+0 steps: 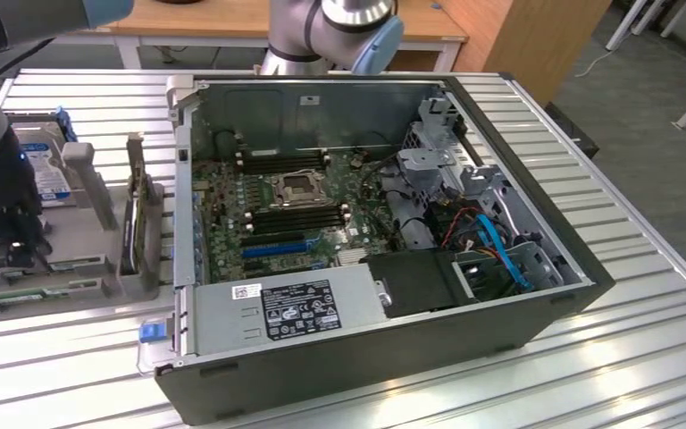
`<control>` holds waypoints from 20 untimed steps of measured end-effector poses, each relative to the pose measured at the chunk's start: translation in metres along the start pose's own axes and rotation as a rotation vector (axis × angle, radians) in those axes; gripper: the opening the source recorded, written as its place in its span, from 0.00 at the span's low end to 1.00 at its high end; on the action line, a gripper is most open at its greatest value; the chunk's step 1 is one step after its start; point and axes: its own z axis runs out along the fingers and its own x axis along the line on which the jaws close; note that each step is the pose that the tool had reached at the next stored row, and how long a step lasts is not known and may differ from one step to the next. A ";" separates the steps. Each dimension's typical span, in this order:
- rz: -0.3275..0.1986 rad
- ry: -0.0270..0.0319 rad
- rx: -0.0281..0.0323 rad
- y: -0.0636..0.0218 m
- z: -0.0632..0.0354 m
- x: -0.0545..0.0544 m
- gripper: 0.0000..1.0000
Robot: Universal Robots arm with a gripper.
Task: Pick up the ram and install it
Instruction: 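Pick up the ram and move it above insertion slot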
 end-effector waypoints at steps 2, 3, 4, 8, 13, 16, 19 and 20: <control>0.017 -0.0003 0.0004 0.0003 0.0038 0.000 0.30; 0.027 -0.0005 0.0008 0.0003 0.0056 0.000 0.30; 0.036 -0.0006 0.0010 0.0005 0.0074 0.000 0.30; 0.044 -0.0010 0.0011 0.0004 0.0147 0.000 0.30; 0.044 -0.0010 0.0010 0.0000 0.0237 0.001 0.30; 0.044 -0.0010 0.0011 -0.0001 0.0292 0.001 0.30; 0.044 -0.0004 0.0004 -0.0002 0.0344 0.001 0.30; 0.044 0.0007 -0.0010 -0.0002 0.0354 0.001 0.30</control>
